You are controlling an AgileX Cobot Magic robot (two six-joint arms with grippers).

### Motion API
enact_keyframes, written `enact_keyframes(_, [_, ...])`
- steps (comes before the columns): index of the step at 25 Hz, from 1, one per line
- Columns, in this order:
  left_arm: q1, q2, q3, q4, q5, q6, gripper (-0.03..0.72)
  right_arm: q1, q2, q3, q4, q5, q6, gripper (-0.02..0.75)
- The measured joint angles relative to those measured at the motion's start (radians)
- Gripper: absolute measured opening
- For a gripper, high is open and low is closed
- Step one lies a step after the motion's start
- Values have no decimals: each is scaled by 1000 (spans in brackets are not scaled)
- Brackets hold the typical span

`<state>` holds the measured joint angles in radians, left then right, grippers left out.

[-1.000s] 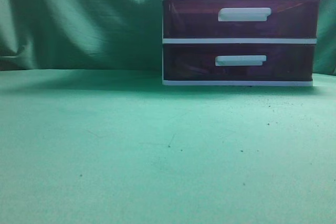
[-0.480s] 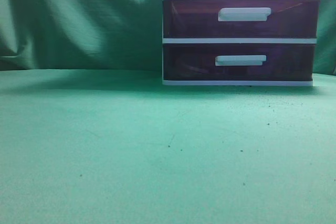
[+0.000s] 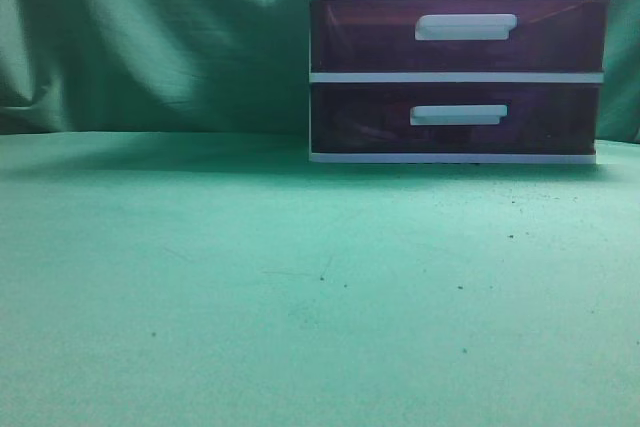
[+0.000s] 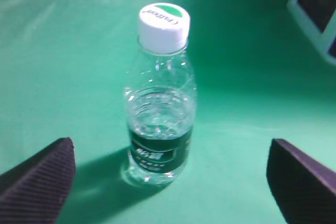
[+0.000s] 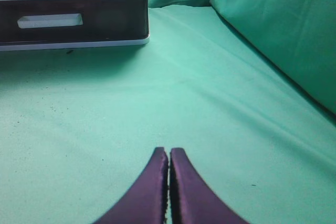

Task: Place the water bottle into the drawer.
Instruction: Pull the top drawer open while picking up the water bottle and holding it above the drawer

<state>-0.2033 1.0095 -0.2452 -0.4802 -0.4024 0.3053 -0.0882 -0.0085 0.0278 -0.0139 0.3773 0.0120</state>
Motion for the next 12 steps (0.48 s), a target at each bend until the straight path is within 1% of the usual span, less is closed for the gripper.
enact_keyframes(1, [0,0,-4,-32,0,61,644,0,0,0,0,0,0,0])
enact_keyframes(3, [0,16,-25,-71,4,117,644,0,0,0,0,0,0,0])
enact_keyframes(6, [0,73,-88,-98,4,141,644,0,0,0,0,0,0,0])
enact_keyframes(10, [0,198,-179,-165,0,147,644,0,0,0,0,0,0,0])
enact_keyframes(12, [0,271,-221,-170,-14,154,644,0,0,0,0,0,0,0])
